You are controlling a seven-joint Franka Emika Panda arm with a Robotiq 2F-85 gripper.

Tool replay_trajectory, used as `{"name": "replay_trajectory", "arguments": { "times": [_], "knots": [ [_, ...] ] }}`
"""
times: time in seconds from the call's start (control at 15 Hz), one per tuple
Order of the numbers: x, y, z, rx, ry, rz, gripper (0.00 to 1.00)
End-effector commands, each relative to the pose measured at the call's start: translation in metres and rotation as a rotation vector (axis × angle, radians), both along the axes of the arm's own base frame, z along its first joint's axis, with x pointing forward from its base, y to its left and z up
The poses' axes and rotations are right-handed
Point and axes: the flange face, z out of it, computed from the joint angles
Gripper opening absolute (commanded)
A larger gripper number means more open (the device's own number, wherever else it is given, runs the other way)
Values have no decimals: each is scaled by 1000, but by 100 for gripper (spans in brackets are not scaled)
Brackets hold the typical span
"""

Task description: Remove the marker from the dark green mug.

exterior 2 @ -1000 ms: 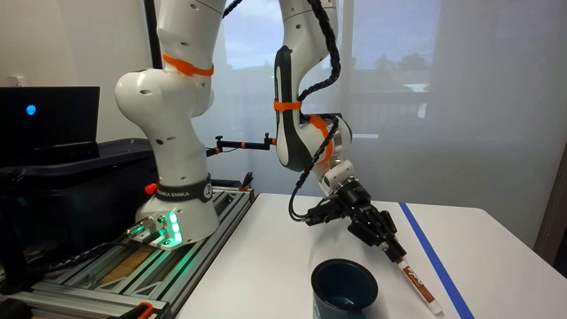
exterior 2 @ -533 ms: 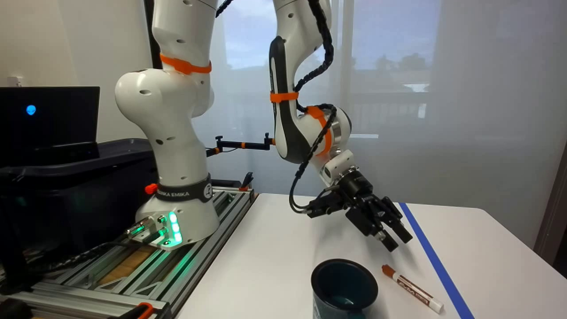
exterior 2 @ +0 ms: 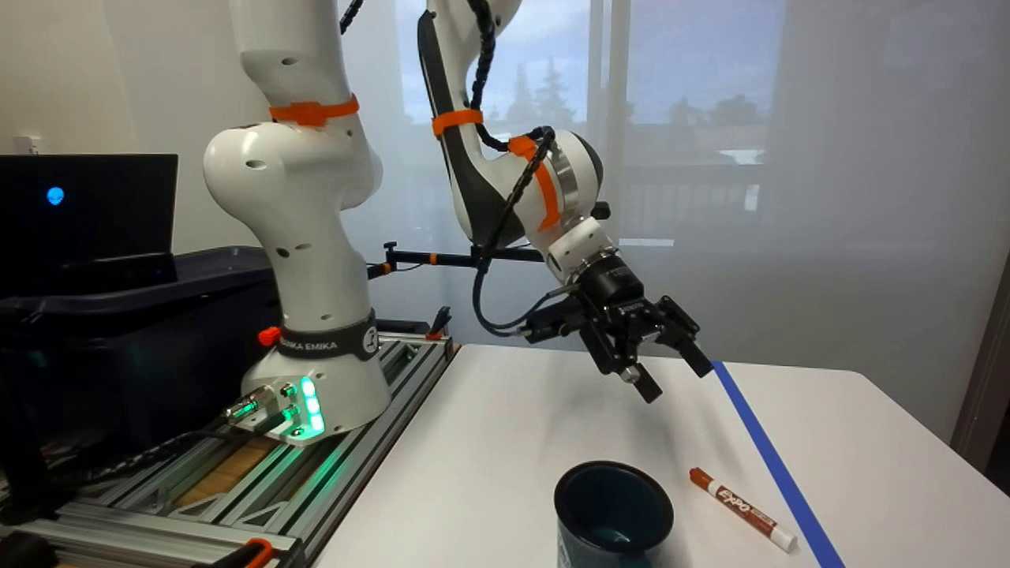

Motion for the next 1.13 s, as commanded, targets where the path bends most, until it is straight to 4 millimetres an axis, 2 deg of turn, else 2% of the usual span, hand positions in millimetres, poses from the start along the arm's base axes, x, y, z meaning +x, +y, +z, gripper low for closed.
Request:
{"name": "replay_trajectory", "arguments": {
  "times": [0.0,0.2,0.27,1.07],
  "knots": [
    [5,-18,24,78,-15,-93,100],
    [9,-29,33,116,-34,-173,100],
    [10,-25,21,80,-24,-139,100],
    [11,-30,24,92,-30,-166,100]
  ]
}}
